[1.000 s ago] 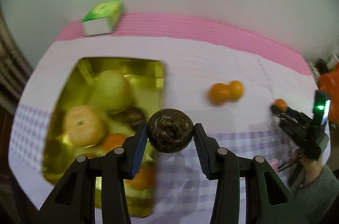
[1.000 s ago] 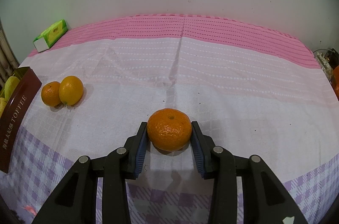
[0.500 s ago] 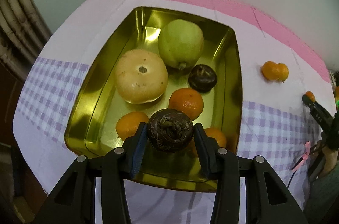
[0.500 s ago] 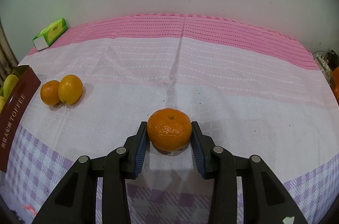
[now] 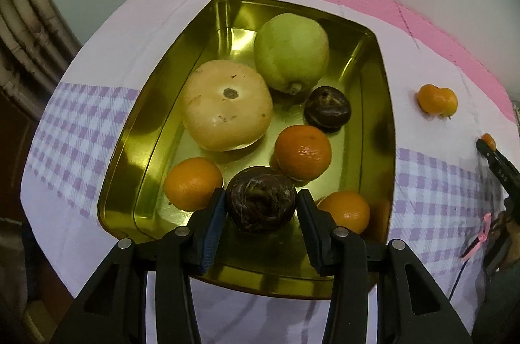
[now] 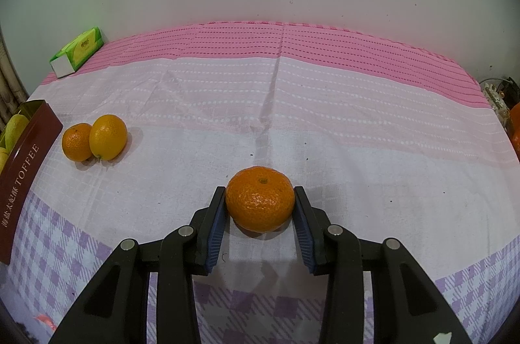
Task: Organize fruits
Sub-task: 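Carry the dark brown fruit into the tin and open the left gripper while the right holds the tangerine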
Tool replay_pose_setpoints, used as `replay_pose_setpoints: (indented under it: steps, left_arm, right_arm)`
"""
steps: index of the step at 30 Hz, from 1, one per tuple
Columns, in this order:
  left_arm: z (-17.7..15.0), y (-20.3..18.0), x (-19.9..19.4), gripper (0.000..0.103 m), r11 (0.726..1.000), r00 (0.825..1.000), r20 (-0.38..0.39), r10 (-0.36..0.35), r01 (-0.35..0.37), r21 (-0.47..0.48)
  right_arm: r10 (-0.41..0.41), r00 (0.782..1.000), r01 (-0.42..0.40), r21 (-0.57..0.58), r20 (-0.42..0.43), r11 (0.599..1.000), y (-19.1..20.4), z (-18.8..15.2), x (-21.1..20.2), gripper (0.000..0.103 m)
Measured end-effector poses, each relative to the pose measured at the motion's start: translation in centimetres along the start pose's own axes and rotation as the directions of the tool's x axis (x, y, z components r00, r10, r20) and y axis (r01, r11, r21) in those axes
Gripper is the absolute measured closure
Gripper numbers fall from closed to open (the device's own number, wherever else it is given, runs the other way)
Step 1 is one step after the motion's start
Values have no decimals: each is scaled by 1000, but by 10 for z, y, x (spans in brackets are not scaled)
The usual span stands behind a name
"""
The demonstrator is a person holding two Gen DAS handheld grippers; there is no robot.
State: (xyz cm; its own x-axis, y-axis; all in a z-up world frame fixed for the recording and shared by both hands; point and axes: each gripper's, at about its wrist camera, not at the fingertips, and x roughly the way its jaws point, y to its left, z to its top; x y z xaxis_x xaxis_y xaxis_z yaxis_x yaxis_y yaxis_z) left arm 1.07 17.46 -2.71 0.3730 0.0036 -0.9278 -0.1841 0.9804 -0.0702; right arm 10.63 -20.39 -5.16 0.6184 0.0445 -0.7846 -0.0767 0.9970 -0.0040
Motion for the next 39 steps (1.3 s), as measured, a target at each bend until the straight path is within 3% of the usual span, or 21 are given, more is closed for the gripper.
replay_pose_setpoints:
  steps: [21,29,39]
  left_arm:
    - [-1,1,25,57,996,996,-17,90,-89,27]
    - [1,-4,12,45,992,993,22,120,-121,48]
    - [-1,-4,-6,43,991,991,67,114,-118,66]
  right_arm:
    - [-2,1000,2,2,1,1000,0,0,0,65]
    - [-3,1000,3,2,1,1000,1,0,0,65]
    - [-3,1000,3,3,2,1000,1,0,0,65]
